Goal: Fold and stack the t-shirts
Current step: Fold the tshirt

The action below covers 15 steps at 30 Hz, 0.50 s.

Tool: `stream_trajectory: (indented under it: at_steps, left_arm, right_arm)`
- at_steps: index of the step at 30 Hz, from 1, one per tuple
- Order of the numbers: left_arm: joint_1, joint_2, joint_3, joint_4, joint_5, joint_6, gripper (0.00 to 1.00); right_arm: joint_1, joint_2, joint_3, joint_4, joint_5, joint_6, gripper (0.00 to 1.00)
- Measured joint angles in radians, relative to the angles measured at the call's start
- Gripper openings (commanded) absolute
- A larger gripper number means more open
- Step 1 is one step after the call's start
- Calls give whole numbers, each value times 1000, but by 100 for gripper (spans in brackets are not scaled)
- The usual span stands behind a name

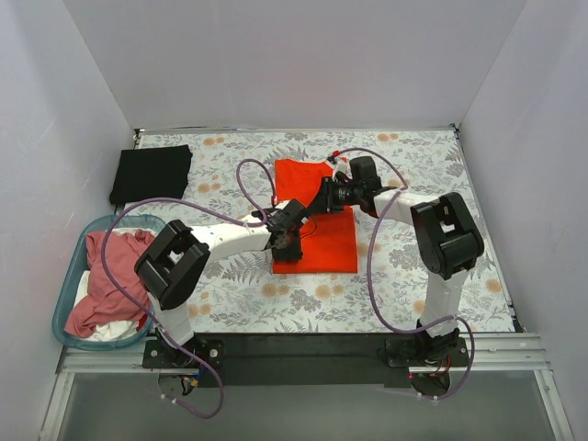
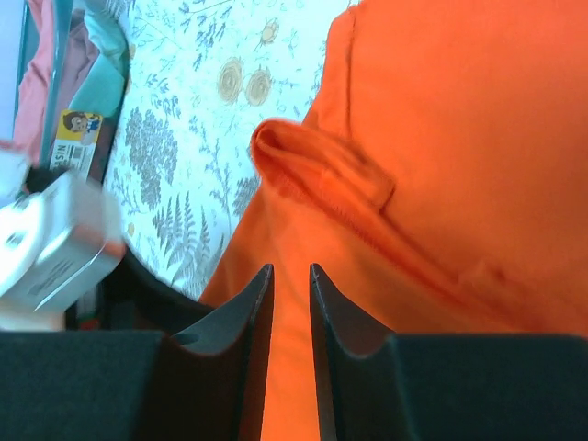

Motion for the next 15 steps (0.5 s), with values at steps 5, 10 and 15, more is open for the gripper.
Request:
stream_trajectory:
  at_steps: [5, 10, 15]
  left_arm:
    - [0, -9, -11, 0, 6, -13, 28]
    - [0, -13, -14, 1, 5, -24, 29]
    - [6, -72, -60, 6, -21, -36, 33]
  right_arm:
    - [16, 187, 118, 57, -55, 45, 29]
    - [5, 340, 246, 69, -87, 98, 29]
    - [-35, 344, 279, 76, -84, 115, 29]
